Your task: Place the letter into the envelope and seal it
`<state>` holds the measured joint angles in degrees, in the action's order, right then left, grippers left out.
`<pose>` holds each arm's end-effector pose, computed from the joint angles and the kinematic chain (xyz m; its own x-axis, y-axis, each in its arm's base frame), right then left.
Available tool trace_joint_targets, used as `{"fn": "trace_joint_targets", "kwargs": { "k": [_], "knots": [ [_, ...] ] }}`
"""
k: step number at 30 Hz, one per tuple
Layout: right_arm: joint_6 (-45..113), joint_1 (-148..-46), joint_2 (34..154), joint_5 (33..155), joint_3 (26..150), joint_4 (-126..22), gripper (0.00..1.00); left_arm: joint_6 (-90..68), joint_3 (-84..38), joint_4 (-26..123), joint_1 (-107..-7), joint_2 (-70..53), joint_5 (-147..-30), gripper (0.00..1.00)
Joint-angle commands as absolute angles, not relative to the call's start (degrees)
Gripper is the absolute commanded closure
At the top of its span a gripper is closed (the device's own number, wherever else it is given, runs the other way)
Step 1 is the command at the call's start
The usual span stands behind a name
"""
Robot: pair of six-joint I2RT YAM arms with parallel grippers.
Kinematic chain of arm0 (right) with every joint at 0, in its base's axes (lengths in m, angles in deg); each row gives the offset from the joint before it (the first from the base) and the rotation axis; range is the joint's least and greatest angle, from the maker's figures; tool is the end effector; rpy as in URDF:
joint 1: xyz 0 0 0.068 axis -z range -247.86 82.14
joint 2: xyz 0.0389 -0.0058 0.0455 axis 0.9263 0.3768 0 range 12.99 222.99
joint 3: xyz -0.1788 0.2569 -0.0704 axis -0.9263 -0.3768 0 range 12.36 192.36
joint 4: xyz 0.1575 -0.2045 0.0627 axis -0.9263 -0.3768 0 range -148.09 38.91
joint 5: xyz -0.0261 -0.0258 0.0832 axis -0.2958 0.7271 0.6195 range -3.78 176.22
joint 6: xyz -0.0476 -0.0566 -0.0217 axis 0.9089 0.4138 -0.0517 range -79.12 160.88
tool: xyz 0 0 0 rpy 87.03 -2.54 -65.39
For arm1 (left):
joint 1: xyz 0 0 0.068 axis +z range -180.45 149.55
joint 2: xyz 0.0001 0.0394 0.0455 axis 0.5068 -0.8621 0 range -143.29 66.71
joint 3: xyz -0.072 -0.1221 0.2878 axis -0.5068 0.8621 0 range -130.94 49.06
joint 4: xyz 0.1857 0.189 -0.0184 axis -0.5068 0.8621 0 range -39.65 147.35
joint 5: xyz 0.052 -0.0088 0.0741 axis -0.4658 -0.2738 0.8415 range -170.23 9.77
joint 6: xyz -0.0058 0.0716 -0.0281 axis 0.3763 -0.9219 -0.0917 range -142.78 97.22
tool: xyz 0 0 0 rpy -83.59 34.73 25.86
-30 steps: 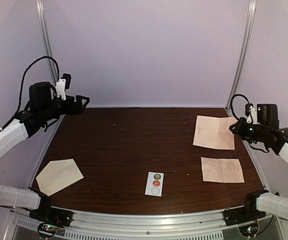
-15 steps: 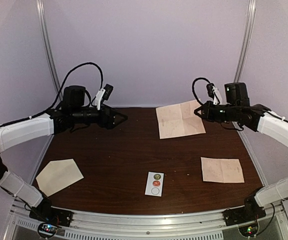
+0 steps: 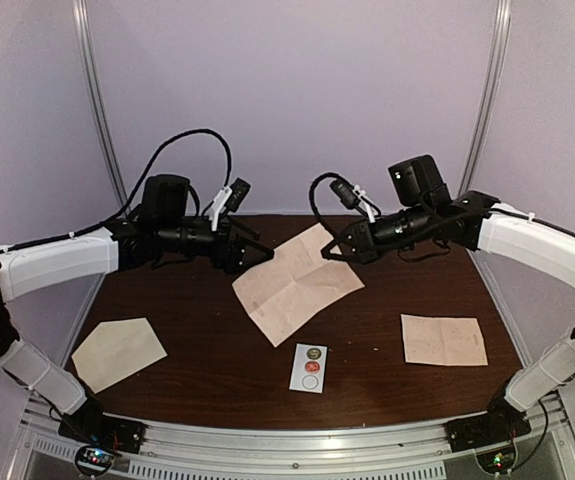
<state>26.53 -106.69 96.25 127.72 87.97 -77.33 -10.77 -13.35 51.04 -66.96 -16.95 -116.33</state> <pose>0.2382 0.2474 0.3822 -0.6435 -0.2795 -0.7126 -0.7623 0.3178 0.5638 0.2643 -0.2437 0.3430 -0.4851 0.1500 -0.8615 0.8374 0.3633 -0.4083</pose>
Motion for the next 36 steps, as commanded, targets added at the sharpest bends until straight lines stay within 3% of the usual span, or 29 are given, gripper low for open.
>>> {"fn": "trace_joint_targets", "kwargs": {
  "k": [1,5,15,21,22,24,26,29,33,36],
  "knots": [
    [29.5,-107.8,96.5,131.6,90.0,-79.2,1.00,-14.3,-16.0,53.4,-70.0,-19.1,-120.5,0.14],
    [29.8,-107.8,95.9,129.0,90.1,-79.2,1.00,-15.0,-16.9,54.2,-70.3,-19.8,-122.8,0.50],
    [29.8,-107.8,95.2,127.5,90.0,-78.9,1.00,-14.5,-18.0,55.7,-70.4,-21.6,-121.4,0.97],
    [27.1,-107.7,93.9,123.4,89.2,-77.4,0.98,-14.1,-17.8,55.5,-70.4,-22.0,-119.9,1.00],
    [26.5,-107.7,93.6,122.1,89.1,-77.1,0.89,-14.0,-17.8,54.7,-70.4,-22.2,-119.2,1.00],
    [25.1,-107.7,93.0,119.0,89.3,-77.3,0.51,-12.8,-18.0,53.1,-70.4,-23.3,-117.8,1.00],
    [23.6,-107.6,92.0,115.9,89.4,-77.1,0.30,-10.5,-18.5,52.5,-70.4,-24.3,-116.7,1.00],
    [21.6,-107.4,90.1,113.9,88.3,-75.5,0.19,-7.1,-16.3,47.6,-70.4,-24.2,-114.4,1.00],
    [20.2,-107.2,86.6,111.8,85.5,-72.8,0.16,-6.0,-14.2,45.7,-70.4,-24.1,-112.4,1.00],
    [18.2,-107.0,82.0,110.8,80.2,-67.8,0.05,-4.8,-13.7,46.2,-70.4,-23.1,-111.8,1.00]
  ]
}}
